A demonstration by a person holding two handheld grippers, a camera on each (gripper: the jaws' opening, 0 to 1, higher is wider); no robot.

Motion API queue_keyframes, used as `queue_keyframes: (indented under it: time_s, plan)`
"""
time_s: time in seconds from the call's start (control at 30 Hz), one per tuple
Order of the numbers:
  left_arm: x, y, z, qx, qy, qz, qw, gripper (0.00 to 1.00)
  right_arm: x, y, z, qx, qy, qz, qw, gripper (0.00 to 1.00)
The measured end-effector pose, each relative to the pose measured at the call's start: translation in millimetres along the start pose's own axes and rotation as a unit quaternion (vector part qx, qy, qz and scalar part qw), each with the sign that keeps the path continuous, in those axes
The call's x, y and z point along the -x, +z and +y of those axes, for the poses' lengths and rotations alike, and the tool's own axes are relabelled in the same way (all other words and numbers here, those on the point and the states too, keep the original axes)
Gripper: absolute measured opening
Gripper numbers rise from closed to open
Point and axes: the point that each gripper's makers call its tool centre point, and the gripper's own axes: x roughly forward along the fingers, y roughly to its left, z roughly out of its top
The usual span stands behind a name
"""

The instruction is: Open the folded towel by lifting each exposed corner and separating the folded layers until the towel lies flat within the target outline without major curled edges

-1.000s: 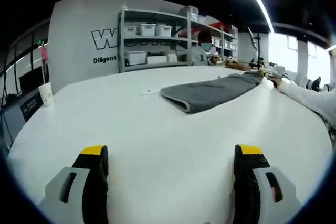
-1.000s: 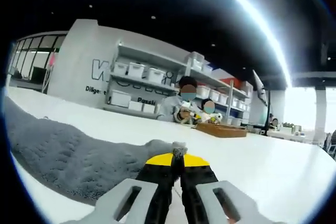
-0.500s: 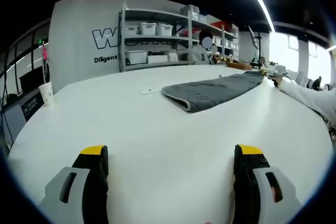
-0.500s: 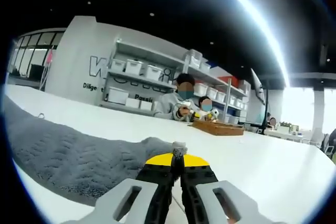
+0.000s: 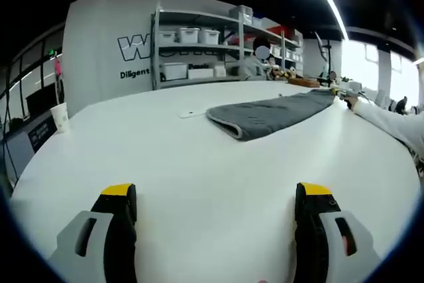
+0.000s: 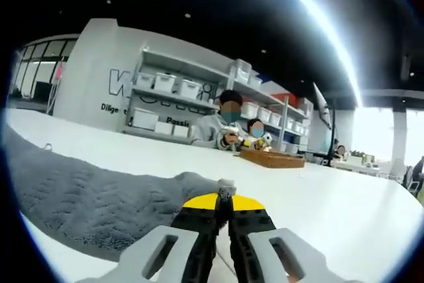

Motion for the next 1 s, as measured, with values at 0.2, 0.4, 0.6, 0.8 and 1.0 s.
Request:
queue_keyframes:
  time_s: [0.2,0.4,0.6,0.8,1.0]
  plan:
    - [0,0.6,0.9,0.002,-0.001,-0.002,1.0,0.98,5,-3.5,0,-0.045,0.003,0.011,0.9989,0.0]
    - [-1,1.6,0.0,0.004,-0.007,-0.004,1.0,0.99,9,-12.2,1,-0.073,0.011,0.041,0.9964,0.21]
    - [-2,2.5,-3.1,0.004,-0.014,-0.006,0.9999,0.99,29,-8.8,12,-0.108,0.053,0.041,0.9918,0.4]
    - [-2,3.0,-4.1,0.007,-0.018,-0.008,0.9998,0.99,58,-17.4,22,-0.065,0.073,0.071,0.9926,0.52]
    - [-3,4.4,-5.6,0.01,-0.023,-0.012,0.9996,0.99,90,-17.9,21,-0.08,0.082,0.078,0.9903,0.61]
